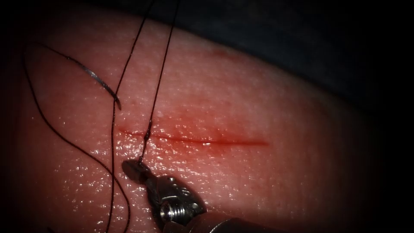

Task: Wound Closure
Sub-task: Tension the knot by moving the right arm down and the left arm up, then cut the suture with the right scissors.

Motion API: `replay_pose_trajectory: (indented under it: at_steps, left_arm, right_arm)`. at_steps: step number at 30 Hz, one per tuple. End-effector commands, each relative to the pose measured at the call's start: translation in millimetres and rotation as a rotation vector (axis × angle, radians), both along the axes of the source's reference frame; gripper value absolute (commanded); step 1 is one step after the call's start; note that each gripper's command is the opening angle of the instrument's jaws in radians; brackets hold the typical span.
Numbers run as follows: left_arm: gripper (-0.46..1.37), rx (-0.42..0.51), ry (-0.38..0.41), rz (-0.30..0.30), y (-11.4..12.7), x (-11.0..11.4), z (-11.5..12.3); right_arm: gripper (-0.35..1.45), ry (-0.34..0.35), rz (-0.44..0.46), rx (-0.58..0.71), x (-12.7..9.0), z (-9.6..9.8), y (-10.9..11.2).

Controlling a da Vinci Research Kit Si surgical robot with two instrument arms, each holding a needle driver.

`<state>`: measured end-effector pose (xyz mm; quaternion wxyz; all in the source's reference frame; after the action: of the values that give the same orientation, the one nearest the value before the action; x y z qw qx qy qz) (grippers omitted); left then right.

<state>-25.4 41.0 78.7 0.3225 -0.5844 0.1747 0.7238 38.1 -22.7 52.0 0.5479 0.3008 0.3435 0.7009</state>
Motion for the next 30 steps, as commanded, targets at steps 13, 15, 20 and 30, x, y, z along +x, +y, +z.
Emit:
replay_pose_trajectory:
  at_steps: [13,15,20,30]
  left_arm:
    - [-0.35,0.003,-0.011,0.029,-0.7,0.6,-0.4]
    - [-0.35,-0.001,-0.009,0.032,-0.8,0.6,-0.4]
    - [-0.35,0.014,-0.014,0.048,-1.3,0.5,-0.6]
    - [-0.35,0.068,-0.075,0.114,-5.4,1.0,-3.0]
  right_arm:
    - [-0.35,-0.017,-0.058,-0.109,0.1,0.4,0.5]
    - [-0.35,-0.023,-0.070,-0.126,0.1,0.4,0.6]
    - [-0.35,-0.039,-0.111,-0.189,0.1,0.3,0.7]
    - [0.78,-0.006,-0.094,-0.273,-0.3,-0.1,1.7]
